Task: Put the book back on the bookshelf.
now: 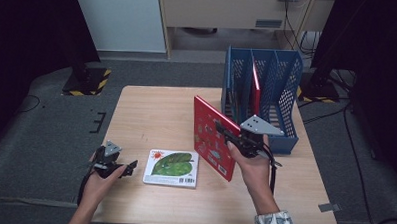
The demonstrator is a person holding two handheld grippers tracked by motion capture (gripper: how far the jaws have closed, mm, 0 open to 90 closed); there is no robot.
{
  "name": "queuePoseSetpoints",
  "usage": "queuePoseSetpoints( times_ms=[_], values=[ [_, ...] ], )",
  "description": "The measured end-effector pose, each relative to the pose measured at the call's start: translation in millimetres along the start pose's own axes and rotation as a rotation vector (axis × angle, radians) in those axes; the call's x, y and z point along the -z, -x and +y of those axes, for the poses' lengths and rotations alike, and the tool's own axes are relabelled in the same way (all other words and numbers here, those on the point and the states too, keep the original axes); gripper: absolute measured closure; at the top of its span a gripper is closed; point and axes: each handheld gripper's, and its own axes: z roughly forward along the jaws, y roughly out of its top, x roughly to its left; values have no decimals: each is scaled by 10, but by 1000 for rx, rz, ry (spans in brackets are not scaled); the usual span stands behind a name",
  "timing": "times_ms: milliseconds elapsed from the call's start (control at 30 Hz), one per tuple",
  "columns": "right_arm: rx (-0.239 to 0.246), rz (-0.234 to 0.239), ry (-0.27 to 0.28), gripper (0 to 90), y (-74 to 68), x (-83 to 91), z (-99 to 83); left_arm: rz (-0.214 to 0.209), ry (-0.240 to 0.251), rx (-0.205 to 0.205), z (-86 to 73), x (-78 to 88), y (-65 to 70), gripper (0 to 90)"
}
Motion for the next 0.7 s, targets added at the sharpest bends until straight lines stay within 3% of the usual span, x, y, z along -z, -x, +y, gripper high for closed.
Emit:
queuePoseSetpoints(
  times_ms=[700],
  values=[
    [-25,-23,8,797,101,270,-82,0,-4,2,-2,-13,-9,34]
  ],
)
